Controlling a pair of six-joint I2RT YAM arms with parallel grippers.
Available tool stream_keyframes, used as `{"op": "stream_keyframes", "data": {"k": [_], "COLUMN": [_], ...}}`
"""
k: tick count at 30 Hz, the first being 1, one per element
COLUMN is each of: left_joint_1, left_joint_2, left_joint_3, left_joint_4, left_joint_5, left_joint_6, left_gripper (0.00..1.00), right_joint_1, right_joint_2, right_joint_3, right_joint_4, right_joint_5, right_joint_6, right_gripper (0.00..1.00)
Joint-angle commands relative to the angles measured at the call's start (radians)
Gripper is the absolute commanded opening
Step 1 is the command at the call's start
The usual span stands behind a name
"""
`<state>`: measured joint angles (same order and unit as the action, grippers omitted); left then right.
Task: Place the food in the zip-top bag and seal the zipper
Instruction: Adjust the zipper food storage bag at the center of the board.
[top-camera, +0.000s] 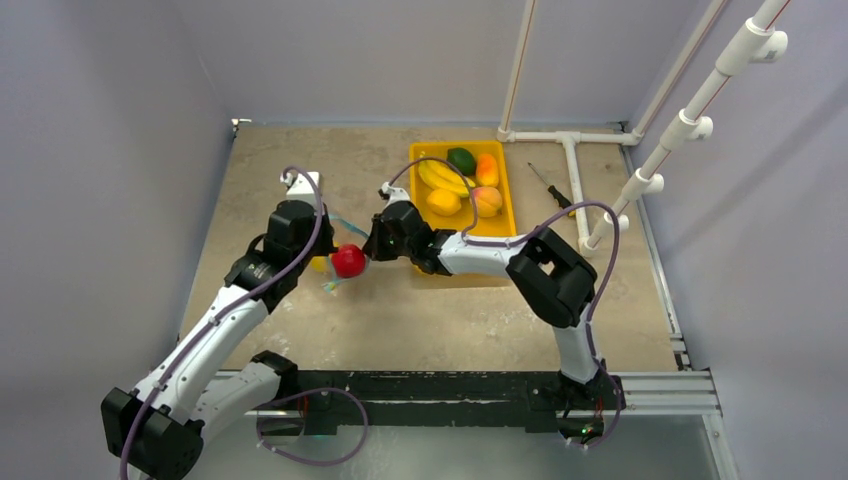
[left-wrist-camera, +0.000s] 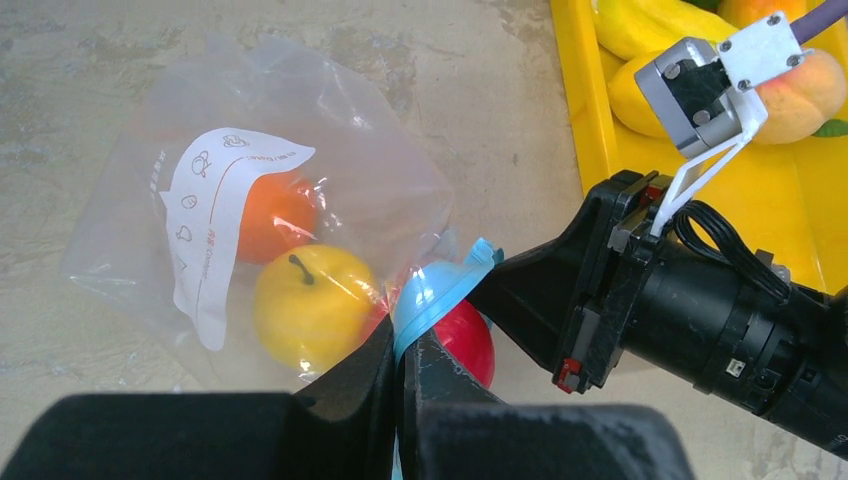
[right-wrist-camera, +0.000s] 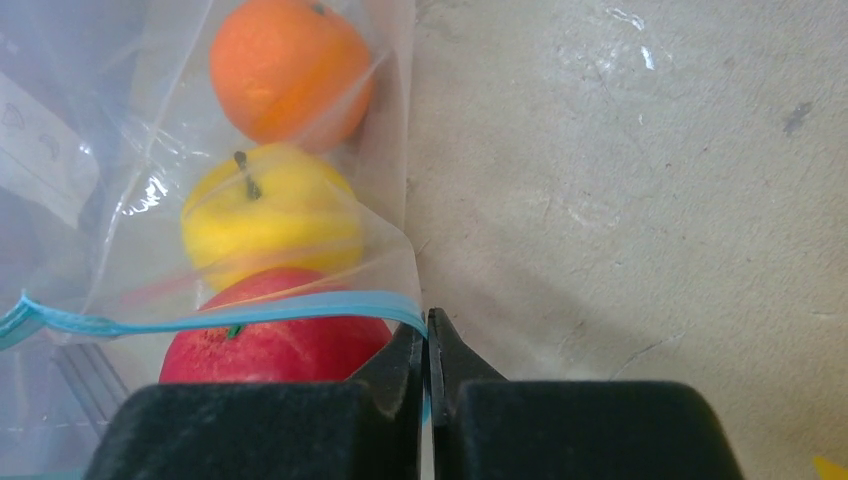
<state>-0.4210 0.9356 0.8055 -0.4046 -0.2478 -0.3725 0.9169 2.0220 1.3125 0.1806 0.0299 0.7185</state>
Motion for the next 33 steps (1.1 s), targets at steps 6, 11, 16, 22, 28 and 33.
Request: {"op": "stream_keyframes", "data": {"k": [6,11,16,22,28,33], "left_joint_1": [0.002,0.002,0.002,0.002,0.002,0.002], "left_joint_2": [-0.078,-0.081,-0.063,-0.06,-0.028,0.008], "left_joint_3": [0.006,0.081,0.195,0.306,0.43,0.506], "left_joint_4": [0.038,-0.019,-0.128,-0.247,-0.365,-0.432], "left_joint_5": [-0.032,-0.048,-0.064,-0.062,0.005,0.092], "left_joint_6": [0.014,0.018,0.022,0.016,0.037,0.04], "left_gripper": [0.0,0.0,0.0,0.0,0.0,0.0], "right_joint_1": [-0.001,-0.001,-0.011,-0.036,-0.06,-0.077], "right_joint_2": [-0.209,-0.301,-0.359,-0.41,-0.435,-0.429], "right_joint_3": [-0.066,-0.038,0.013,0.071,0.197,0.305], "right_joint_4": [0.048,-0.017,-0.096,-0.163,-0.278,-0.361], "right_joint_5": [0.017,0.065,0.074,0.029,0.011,-0.011], "right_joint_6": [-0.022,-0.08,-0.151,-0.215,-0.277,-0.308], "right_gripper": [0.0,0.0,0.0,0.0,0.0,0.0]}}
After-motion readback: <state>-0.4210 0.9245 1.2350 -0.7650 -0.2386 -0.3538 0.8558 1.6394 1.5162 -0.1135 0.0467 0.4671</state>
